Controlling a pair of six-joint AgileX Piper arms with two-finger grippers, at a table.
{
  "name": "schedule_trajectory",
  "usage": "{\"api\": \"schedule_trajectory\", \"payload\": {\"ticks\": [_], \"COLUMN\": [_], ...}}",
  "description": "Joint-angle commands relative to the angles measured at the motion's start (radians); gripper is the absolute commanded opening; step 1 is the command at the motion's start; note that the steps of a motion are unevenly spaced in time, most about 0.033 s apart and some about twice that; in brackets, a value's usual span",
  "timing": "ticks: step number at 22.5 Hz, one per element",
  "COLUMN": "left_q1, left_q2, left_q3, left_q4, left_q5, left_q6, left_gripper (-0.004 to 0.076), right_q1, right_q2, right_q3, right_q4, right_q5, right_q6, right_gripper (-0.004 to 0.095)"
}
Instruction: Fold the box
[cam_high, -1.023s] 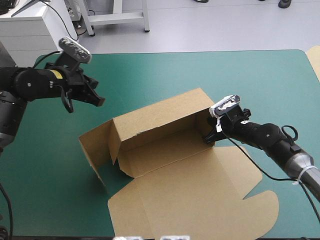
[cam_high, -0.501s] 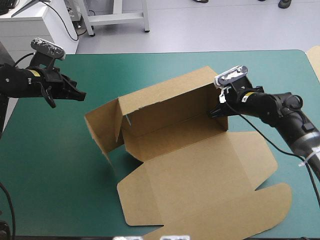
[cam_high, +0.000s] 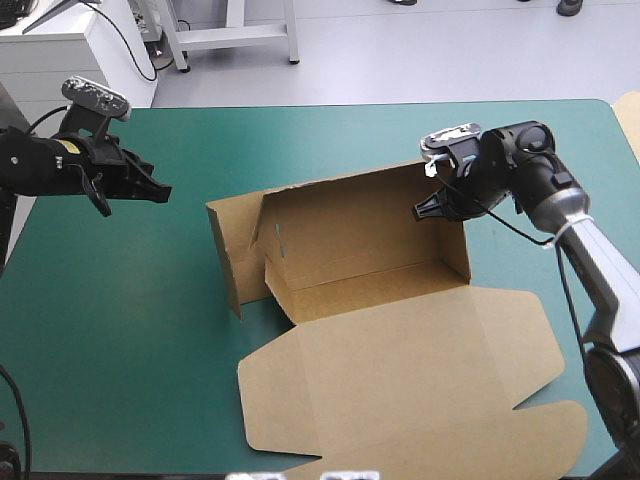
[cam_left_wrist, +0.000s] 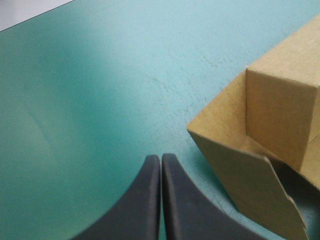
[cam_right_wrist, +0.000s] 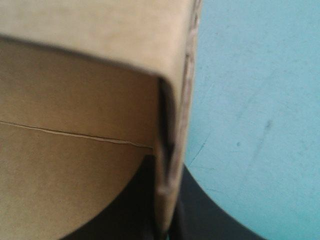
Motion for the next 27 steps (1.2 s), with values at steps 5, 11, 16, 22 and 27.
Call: {"api": "schedule_trajectory", "payload": {"ticks": [5,11,16,22,27], "left_q1": [0.0,0.0,0.0,0.0,0.0], "left_q2": [-0.038,-0.038,-0.038,-0.038,-0.038], "left_q3": [-0.031,-0.019,-0.011,-0.011,-0.011], "left_q4": [-0.023,-0.018,-0.013,0.126,0.174], "left_q5": [-0.018,-0.006,0.012,0.024,0.042], "left_q6": [-0.009,-0.009,-0.001,-0.082,-0.132], "left_gripper": [-0.0008,-0.0008,-0.0008,-0.0008,-0.0008], "right_q1": [-0.001,-0.001,-0.003,-0.021,-0.066], "right_q2": [0.151,0.155,0.149,0.125,0.123], "right_q3": [-0.071,-0.071,-0.133,-0.242,-0.264], "right_q4": [0.043,0.016,0.02,0.018,0.097], "right_q5": [-0.072,-0.171,-0.135,-0.013,0.064], "right_q6": [0.035,0.019,-0.016,-0.047,-0.093], "right_gripper": [-0.0015,0.0297,0.067,0.067,0.0669]}}
